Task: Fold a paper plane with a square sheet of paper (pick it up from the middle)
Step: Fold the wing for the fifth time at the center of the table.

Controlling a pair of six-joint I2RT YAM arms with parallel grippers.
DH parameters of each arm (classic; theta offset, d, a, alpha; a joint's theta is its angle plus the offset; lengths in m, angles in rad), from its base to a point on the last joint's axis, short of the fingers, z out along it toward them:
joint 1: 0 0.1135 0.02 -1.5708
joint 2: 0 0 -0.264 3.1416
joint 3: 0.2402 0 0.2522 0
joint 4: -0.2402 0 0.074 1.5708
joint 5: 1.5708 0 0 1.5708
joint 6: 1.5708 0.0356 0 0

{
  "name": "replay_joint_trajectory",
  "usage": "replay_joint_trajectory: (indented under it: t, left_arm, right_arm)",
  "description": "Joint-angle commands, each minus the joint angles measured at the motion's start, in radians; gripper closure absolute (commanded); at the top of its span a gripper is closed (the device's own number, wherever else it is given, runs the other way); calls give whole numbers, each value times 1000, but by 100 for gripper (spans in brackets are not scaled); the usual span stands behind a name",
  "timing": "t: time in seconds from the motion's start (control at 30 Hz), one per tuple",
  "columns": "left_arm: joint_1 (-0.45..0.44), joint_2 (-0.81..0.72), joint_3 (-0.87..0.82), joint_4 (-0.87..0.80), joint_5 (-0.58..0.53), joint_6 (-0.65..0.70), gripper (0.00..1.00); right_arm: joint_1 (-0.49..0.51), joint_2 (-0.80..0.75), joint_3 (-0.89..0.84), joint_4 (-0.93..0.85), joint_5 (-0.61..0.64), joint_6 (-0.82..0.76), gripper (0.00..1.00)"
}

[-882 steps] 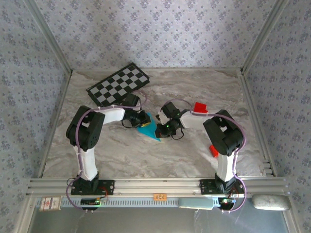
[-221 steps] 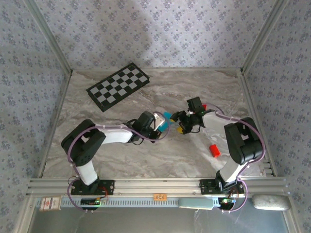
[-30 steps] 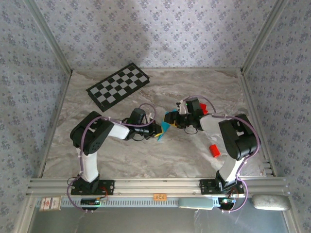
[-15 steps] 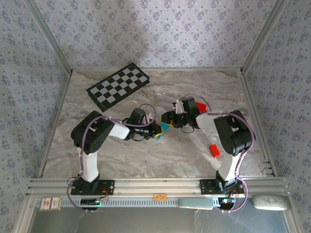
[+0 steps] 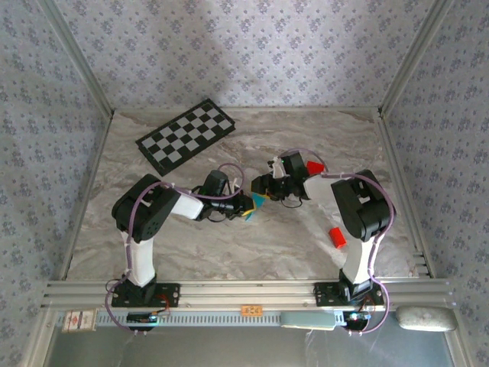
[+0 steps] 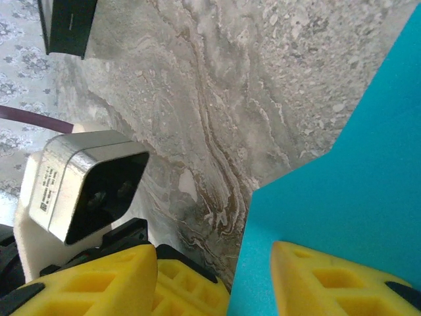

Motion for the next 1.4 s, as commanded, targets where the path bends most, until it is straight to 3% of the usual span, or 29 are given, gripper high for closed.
replay_joint_trajectory:
  t: [0.0,0.27,0.67,0.9,1.17,1.37]
  left_arm:
    - [5,3,-7,9,12,-1,90]
    - [6,-31,-21,-10,-4,13,81]
    - [5,-113,-47,-83,-44,55,77]
    - [-2,-197,-43,-208,-139,157,73]
    - [-70,-252,10,-338,-297,339,67]
    - [-114,-237,34,-344,-354,422,66]
  right_arm:
    - [7,13,31,-59,43,-24,50]
    - [13,20,56,-111,79,-23,50]
    - [23,31,91,-158,107,-23,51]
    - [26,33,107,-184,117,-24,51]
    - [26,37,123,-213,126,-13,52]
    - [26,46,132,-228,130,1,54]
